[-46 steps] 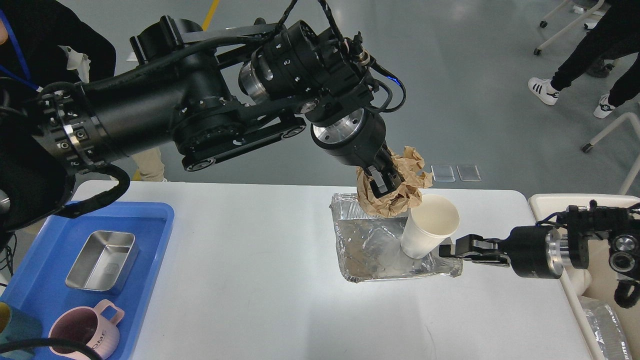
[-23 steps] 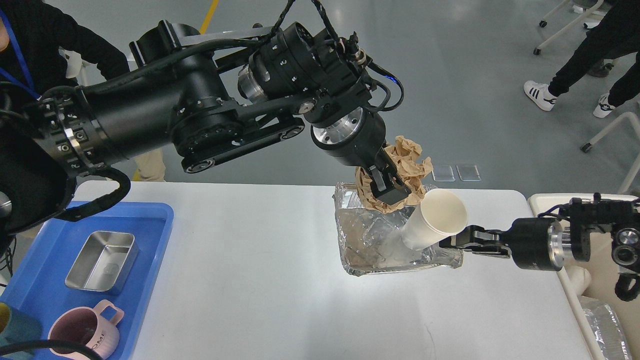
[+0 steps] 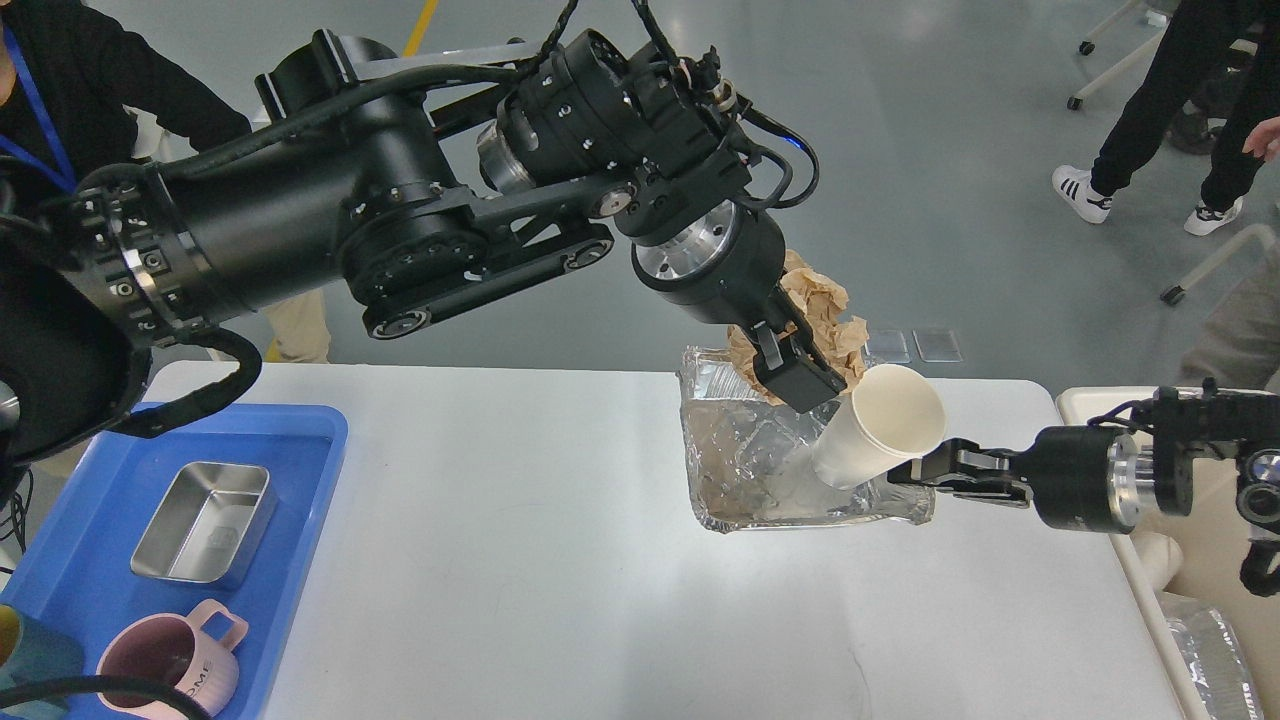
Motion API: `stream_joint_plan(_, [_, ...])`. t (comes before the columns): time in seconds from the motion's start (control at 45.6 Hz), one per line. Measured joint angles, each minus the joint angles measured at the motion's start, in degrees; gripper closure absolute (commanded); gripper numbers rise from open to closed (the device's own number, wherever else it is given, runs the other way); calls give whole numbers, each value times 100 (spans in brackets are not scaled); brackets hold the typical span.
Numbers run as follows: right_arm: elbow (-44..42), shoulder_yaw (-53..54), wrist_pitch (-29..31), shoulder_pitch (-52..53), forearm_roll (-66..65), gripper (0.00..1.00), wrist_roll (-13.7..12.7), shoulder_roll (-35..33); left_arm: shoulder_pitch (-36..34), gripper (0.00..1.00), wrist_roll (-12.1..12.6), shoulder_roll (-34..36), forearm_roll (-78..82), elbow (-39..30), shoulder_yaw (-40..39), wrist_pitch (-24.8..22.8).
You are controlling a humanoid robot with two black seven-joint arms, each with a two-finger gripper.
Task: Tidy desktop
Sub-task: 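Lower the bundle into the foil container and open the left gripper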
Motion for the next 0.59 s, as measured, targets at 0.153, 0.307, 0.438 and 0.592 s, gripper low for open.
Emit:
stream_joint_plan(0.153, [-43,-9,0,-44,0,100,-11,0,-55,8,0,1,-3,0,-151,11])
stream_joint_plan(0.307, [-104,-27,-7,-86,0,100,-24,13,-108,8,3,90,-7,0,-240,17])
stream_joint_plan(0.438, [-148,-28,-9,-96,5,100,-29,22,-113,8,3,126,-7,0,-252,22])
stream_joint_plan(0.592, [-192,-28,-9,-103,14,100,-33,25,-116,8,3,116,-7,0,-262,40])
